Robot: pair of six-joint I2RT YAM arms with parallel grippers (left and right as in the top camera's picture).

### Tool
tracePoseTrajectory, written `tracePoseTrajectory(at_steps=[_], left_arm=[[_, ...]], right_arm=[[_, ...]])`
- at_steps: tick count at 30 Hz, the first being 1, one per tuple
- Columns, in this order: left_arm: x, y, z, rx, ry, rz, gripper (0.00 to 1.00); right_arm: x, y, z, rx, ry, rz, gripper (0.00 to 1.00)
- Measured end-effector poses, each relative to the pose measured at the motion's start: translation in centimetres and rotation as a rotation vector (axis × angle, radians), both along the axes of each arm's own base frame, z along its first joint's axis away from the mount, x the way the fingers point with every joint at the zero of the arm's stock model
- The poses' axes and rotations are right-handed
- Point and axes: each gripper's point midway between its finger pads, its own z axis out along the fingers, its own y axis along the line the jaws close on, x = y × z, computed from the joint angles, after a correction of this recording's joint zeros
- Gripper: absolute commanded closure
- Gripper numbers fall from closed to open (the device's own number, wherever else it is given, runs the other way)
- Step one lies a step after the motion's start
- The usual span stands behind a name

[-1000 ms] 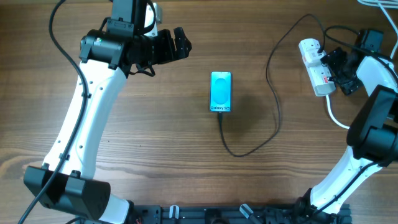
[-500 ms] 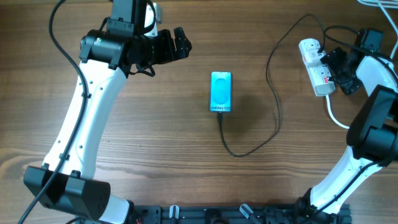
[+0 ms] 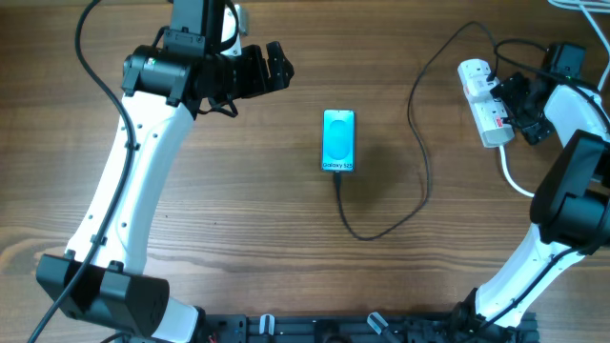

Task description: Plug charger to phone and switch on socket

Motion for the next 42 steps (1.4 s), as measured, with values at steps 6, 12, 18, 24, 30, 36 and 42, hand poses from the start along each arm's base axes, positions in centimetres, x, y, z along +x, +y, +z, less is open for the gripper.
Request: tracePoseTrajectory(at_steps=[6,12,18,24,30,36,42], left_arm=[[0.01,0.02,0.00,0.000,0.000,0.000,0.00],[0.01,0.02,0.00,0.000,0.000,0.000,0.00],[0.01,0.02,0.00,0.000,0.000,0.000,0.00],[0.00,0.00,0.00,0.000,0.000,0.000,0.00],[0.01,0.02,0.00,0.000,0.000,0.000,0.00],[0.01,0.02,0.00,0.000,0.000,0.000,0.00],[0.01,0.02,0.00,0.000,0.000,0.000,0.00]], right_arm=[[-0.01,-0.01,0.05,-0.007,0.004,0.001,0.00],[0.03,0.03,0.11,-0.025,0.010,0.018,0.00],[0.05,0.03,0.15,-0.033,0.013,0.022,0.00],[0.06,0.04,0.15,-0.032,0.013,0.022,0.00],[0.07,0.05,0.15,-0.033,0.013,0.025,0.00],[0.07,0.07,0.15,-0.033,0.013,0.025,0.00],[0.07,0.06,0.16,-0.033,0.013,0.025,0.00]])
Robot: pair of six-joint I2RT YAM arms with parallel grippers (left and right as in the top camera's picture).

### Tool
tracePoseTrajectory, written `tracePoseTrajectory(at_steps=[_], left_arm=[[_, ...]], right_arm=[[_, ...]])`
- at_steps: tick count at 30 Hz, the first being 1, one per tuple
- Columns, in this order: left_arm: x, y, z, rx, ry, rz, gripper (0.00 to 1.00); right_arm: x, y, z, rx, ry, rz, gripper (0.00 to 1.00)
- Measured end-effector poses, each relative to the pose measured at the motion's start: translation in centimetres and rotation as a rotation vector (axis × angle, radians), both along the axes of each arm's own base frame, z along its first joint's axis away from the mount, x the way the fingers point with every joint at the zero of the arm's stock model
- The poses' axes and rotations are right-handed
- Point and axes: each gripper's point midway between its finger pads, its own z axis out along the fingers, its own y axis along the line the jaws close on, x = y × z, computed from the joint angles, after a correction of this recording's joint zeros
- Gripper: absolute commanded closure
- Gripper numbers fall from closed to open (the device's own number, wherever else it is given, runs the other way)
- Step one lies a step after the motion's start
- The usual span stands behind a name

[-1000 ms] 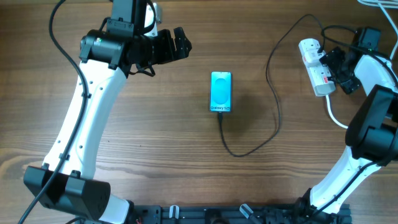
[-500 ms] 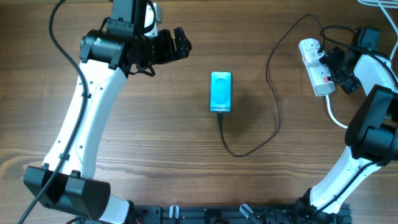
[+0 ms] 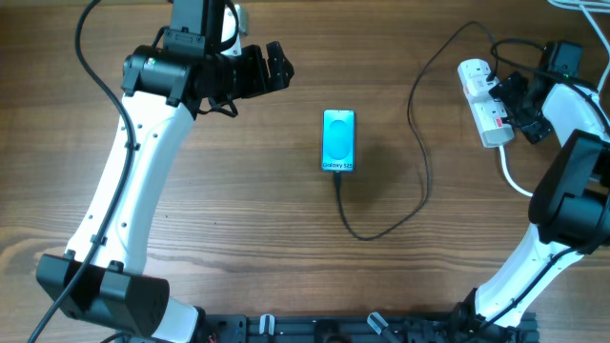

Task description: Plug charger to phone and switch on socket

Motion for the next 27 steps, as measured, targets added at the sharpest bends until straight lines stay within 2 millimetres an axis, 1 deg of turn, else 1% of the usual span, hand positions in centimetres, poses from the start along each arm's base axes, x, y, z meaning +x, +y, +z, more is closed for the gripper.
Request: tracePoseTrajectory(at_steps=[27], left_arm=[[-0.01,-0.02,0.00,0.000,0.000,0.000,0.00]], right_arm=[[0.04,0.23,0.03,-0.006,0.006,0.029,0.00]])
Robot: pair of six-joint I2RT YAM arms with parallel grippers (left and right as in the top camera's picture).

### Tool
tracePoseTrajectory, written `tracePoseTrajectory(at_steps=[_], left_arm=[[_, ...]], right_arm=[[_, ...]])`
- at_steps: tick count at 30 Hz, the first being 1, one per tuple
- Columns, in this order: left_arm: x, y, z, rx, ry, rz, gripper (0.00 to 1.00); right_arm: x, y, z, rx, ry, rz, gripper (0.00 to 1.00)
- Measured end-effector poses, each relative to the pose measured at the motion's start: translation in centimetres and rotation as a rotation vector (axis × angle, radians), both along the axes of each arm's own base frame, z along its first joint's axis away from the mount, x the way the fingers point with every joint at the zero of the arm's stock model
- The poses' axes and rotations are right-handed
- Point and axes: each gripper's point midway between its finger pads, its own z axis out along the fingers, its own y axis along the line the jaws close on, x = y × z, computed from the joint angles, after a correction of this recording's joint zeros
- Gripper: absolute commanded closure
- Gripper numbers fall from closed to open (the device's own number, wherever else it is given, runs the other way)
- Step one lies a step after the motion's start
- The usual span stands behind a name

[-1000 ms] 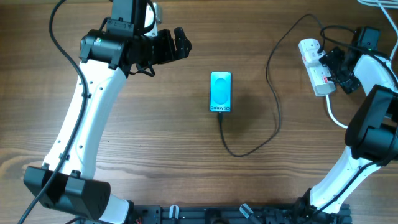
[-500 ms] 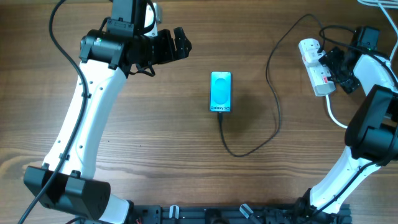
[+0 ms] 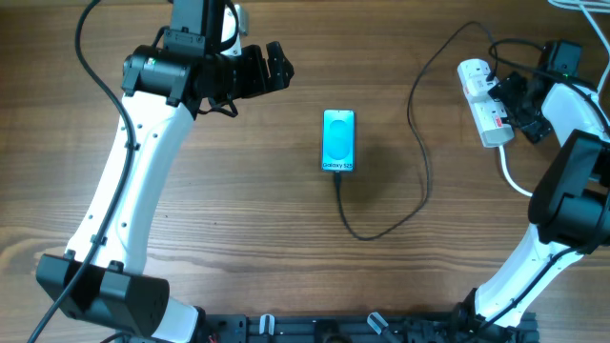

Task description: Plug charger to phone and switch on socket

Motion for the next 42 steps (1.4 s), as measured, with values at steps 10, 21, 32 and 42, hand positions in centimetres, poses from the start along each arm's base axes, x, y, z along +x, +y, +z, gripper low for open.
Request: tracePoseTrajectory(at_steps=[10,21,32,42], left_arm=[[0.0,0.0,0.0,0.000,0.000,0.000,0.00],[0.0,0.0,0.0,0.000,0.000,0.000,0.00],[0.0,0.0,0.0,0.000,0.000,0.000,0.00],[0.0,0.0,0.0,0.000,0.000,0.000,0.00]], right_arm=[[-0.2,0.4,-0.1,0.015,0.008,0.006,0.00],[-2.1,3.5,0.7,0.090,0.074,0.002,0.00],[-2.8,6.3,13.0,0.066,-0.143,-0.007,0.00],[-4.8,6.2,14.2,0.048,-0.111,-0.029,0.00]])
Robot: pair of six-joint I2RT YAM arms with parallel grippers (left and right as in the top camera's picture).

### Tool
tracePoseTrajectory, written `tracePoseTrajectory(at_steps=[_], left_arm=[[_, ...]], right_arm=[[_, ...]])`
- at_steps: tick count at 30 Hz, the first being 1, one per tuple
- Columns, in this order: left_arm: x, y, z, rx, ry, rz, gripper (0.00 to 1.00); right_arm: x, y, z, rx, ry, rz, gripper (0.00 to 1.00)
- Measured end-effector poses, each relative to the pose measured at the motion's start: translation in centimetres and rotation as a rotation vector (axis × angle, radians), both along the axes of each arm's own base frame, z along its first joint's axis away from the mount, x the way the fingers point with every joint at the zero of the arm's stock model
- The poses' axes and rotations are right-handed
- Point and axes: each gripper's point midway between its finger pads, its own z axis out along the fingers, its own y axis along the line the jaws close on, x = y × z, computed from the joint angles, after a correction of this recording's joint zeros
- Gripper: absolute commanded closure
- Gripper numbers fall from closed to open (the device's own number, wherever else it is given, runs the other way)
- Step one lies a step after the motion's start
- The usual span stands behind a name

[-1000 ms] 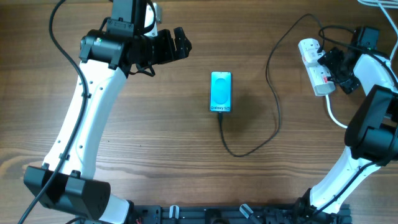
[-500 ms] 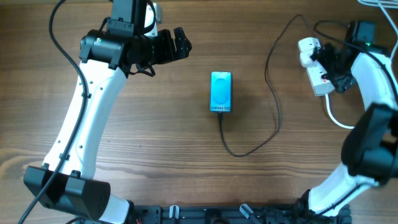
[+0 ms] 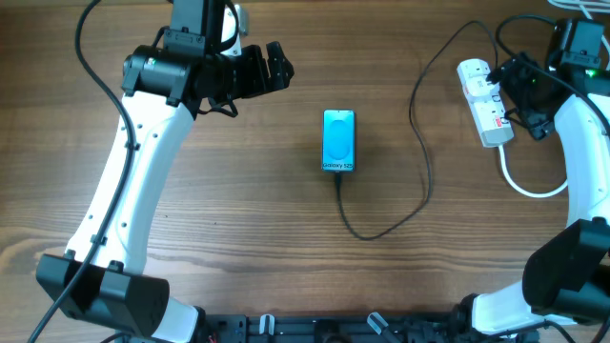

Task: Plug charger to phone and switch on socket
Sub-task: 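Lift the right gripper off the power strip and pull back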

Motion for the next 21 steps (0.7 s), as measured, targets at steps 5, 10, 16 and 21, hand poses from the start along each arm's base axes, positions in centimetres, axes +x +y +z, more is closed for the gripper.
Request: tracePoseTrajectory(at_steps=[5,10,16,21], left_arm=[[0.0,0.0,0.0,0.000,0.000,0.000,0.00],[0.0,0.0,0.0,0.000,0.000,0.000,0.00],[0.0,0.0,0.0,0.000,0.000,0.000,0.00],[0.0,0.0,0.0,0.000,0.001,0.001,0.00]], right_arm=[[-0.9,0.1,1.1,-0.008,-0.002,0.007,0.00],[-3.3,0.7,6.2,-0.036,-0.095,0.017,0.00],[-7.1,3.0,12.5,-0.096,-0.236,0.090,0.00],[-11.1,7.2,13.6,-0.117,-0.344,0.221,0.00]])
